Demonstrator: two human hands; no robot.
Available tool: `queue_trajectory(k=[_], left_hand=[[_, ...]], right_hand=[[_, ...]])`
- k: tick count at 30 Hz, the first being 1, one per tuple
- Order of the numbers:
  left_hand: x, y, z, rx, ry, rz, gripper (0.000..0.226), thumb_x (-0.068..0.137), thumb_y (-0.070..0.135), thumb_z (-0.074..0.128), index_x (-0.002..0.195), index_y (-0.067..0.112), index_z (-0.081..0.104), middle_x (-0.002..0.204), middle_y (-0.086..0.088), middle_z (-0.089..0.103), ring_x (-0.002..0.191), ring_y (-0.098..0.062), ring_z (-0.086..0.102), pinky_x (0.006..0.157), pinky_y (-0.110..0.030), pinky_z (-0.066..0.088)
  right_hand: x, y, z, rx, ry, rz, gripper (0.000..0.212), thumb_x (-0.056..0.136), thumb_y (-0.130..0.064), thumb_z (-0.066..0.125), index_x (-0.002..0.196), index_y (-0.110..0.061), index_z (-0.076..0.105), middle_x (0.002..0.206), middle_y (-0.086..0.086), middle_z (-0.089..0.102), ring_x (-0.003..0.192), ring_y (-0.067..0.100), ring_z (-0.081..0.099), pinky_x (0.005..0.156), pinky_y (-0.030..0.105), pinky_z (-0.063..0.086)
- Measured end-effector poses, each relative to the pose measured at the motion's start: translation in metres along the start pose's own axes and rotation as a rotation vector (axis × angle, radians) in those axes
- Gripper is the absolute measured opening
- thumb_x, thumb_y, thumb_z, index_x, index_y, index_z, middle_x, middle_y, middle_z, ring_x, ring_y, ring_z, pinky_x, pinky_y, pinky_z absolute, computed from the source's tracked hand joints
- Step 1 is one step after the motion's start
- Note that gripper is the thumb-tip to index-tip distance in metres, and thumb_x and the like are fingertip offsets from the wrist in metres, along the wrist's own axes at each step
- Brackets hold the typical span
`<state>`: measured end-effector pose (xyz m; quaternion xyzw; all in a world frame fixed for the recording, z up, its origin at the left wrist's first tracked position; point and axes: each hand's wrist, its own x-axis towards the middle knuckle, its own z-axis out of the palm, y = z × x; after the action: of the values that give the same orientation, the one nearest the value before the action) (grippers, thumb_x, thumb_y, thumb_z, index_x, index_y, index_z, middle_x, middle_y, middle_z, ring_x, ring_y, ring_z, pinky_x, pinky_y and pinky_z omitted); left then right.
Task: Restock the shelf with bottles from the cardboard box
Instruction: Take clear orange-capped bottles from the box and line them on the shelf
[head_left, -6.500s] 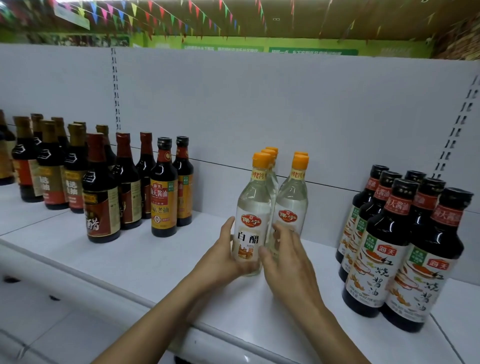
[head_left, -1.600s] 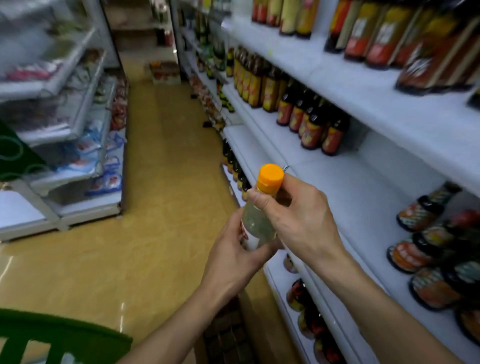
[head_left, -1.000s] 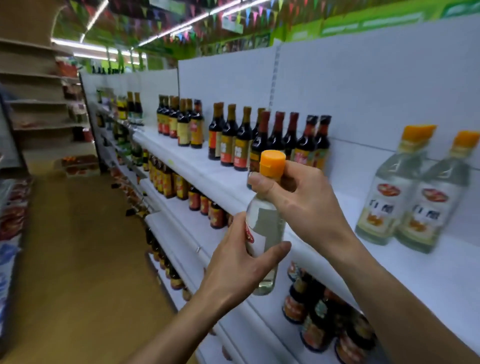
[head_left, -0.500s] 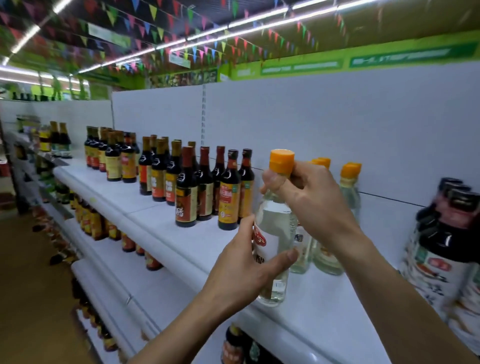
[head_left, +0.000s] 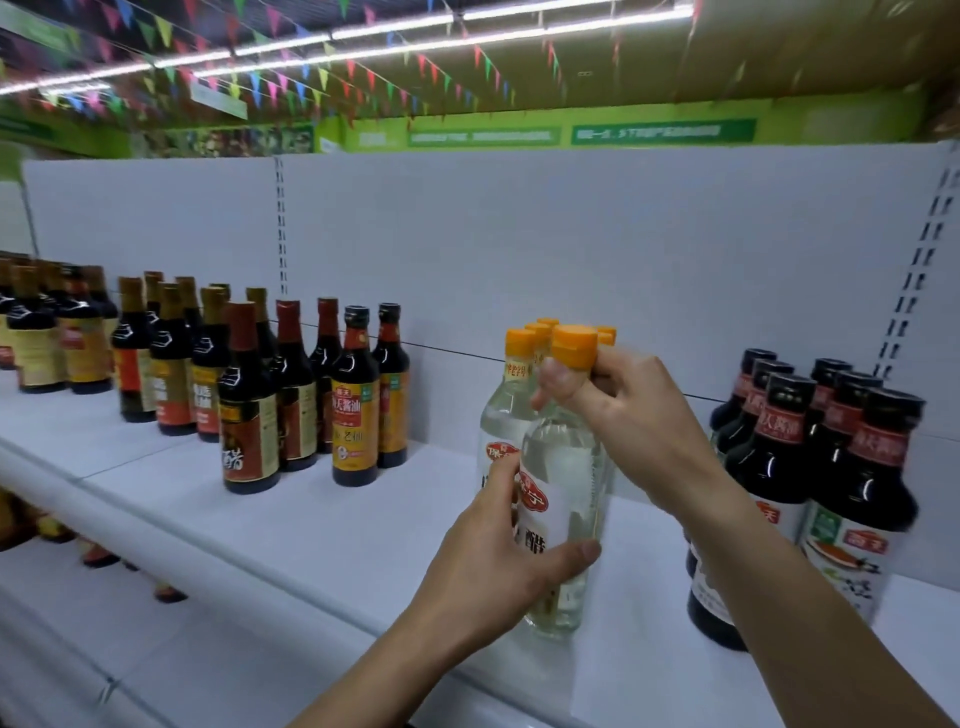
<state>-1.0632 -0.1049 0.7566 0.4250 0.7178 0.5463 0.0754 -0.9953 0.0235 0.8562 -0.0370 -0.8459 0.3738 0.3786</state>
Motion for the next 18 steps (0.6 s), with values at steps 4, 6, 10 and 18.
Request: queue_trajectory(k=[4,6,10,18], left_hand=[[0.007,-0.011,0.004,-0.005,-0.026,-0.013,0.061,0.074,0.055,0.081,0.120,0.059,0.041,0.109,0.032,0.067,0.097,0.005,0.067,0.092,-0.034,0.058],[0.010,-0.015,0.005,-0.008,-0.030,-0.011,0.063,0.072,0.056,0.081,0.120,0.060,0.041,0.111,0.031,0.067,0.100,0.005,0.067,0.093,-0.034,0.057],[0.015,-0.023,0.008,-0.011,-0.039,-0.015,0.063,0.069,0.058,0.080,0.117,0.061,0.039,0.110,0.032,0.068,0.101,0.004,0.066,0.093,-0.033,0.057],[0.022,-0.028,0.018,0.016,-0.014,0.007,0.064,0.068,0.064,0.079,0.115,0.055,0.037,0.112,0.030,0.064,0.103,0.003,0.063,0.091,-0.029,0.055]], right_hand=[[-0.003,0.008,0.003,-0.019,0.023,0.052,0.027,0.099,-0.041,0.061,0.091,-0.019,0.074,0.086,-0.007,0.078,0.088,0.011,0.074,0.090,0.051,0.055],[-0.004,0.010,0.005,-0.029,0.036,0.077,0.025,0.099,-0.040,0.060,0.092,-0.020,0.073,0.087,-0.008,0.079,0.088,0.009,0.074,0.090,0.049,0.056],[-0.005,0.016,0.008,-0.053,0.054,0.115,0.025,0.099,-0.042,0.059,0.093,-0.021,0.073,0.090,-0.007,0.079,0.089,0.008,0.074,0.089,0.048,0.058],[-0.007,0.020,0.006,-0.033,0.078,0.172,0.031,0.099,-0.043,0.056,0.097,-0.016,0.073,0.094,-0.006,0.078,0.094,0.007,0.073,0.094,0.042,0.057]])
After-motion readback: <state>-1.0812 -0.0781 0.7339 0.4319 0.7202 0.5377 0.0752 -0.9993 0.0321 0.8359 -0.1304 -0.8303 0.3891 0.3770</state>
